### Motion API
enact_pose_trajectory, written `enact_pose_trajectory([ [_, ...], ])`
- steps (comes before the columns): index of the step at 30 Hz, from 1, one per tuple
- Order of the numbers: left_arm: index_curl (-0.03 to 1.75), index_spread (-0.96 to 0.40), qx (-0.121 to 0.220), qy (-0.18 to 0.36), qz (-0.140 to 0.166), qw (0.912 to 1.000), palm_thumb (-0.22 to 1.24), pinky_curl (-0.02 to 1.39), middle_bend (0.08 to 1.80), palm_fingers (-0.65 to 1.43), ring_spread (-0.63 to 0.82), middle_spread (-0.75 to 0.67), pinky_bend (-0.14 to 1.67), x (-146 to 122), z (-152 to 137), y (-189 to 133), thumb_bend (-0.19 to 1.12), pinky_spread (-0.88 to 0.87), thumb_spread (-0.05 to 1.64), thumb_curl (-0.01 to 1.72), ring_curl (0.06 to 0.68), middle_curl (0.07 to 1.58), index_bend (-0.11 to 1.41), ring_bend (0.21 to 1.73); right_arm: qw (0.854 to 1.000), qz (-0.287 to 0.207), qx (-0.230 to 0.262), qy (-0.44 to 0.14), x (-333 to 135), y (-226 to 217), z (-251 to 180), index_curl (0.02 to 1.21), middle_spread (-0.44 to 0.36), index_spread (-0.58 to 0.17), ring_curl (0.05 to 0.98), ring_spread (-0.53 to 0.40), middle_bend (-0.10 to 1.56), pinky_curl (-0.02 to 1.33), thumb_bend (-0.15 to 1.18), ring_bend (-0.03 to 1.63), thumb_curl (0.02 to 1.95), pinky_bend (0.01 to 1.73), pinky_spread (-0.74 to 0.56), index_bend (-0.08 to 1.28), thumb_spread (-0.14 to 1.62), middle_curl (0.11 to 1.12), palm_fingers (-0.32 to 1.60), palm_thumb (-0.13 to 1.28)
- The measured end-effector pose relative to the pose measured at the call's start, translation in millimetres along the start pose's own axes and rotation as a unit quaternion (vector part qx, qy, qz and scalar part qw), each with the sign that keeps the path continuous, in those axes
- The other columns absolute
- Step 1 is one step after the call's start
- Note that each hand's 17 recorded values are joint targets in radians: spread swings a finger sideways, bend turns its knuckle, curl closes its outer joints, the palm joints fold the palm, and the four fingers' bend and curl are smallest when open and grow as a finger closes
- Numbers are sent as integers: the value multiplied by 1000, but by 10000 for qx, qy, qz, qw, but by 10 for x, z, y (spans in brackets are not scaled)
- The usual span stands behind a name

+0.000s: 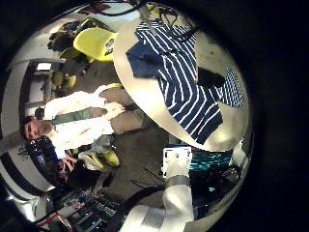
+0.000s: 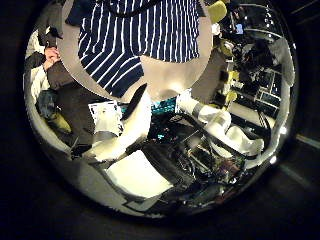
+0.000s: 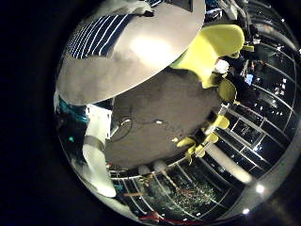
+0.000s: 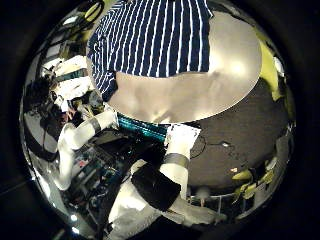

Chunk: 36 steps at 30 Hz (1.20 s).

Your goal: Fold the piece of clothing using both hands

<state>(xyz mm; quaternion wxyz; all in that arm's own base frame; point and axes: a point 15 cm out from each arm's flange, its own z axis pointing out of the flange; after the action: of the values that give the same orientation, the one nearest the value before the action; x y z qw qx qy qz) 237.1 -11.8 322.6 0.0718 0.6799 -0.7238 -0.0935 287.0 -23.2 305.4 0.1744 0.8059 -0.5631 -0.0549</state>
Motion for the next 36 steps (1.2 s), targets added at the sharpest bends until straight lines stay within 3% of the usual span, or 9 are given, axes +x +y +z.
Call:
enact_pose_trajectory([
  [8, 412, -139, -86, -32, 1, 10000, 318, 655, 226, 387, -126, -11, 717, -10, 33, -8, -21, -375, 1126, 302, 286, 499, 179, 872, 10000, -8, -13, -36, 18, -1, 9, 284, 12, -361, 214, 87, 239, 184, -23, 606, 225, 612, 317, 157, 1176, 358, 174, 172],
  [13, 415, -131, -146, -91, 185, 9997, 318, 652, 225, 359, -109, -2, 688, 84, 120, -49, -21, -354, 1125, 302, 282, 495, 185, 866, 10000, 36, -6, -82, 21, 15, 19, 281, 2, -362, 218, 84, 244, 188, -20, 607, 228, 604, 316, 156, 1167, 361, 177, 164],
  [24, 425, -84, -260, -658, 1053, 9919, 277, 611, 203, 187, 40, 46, 506, 332, 808, -183, -32, -106, 1074, 296, 262, 469, 196, 814, 9997, 135, -139, -169, 4, 54, 101, 277, -7, -364, 224, 71, 247, 199, -20, 613, 229, 591, 315, 158, 1150, 361, 187, 150],
  [36, 365, 0, -341, -951, 1424, 9846, 198, 532, 191, 96, 228, 202, 475, 383, 1562, -199, -32, 180, 950, 295, 238, 399, 148, 805, 9991, 282, -200, -229, -43, 78, 85, 279, -21, -367, 228, 54, 249, 206, -19, 617, 237, 579, 321, 158, 1132, 363, 206, 141],
])
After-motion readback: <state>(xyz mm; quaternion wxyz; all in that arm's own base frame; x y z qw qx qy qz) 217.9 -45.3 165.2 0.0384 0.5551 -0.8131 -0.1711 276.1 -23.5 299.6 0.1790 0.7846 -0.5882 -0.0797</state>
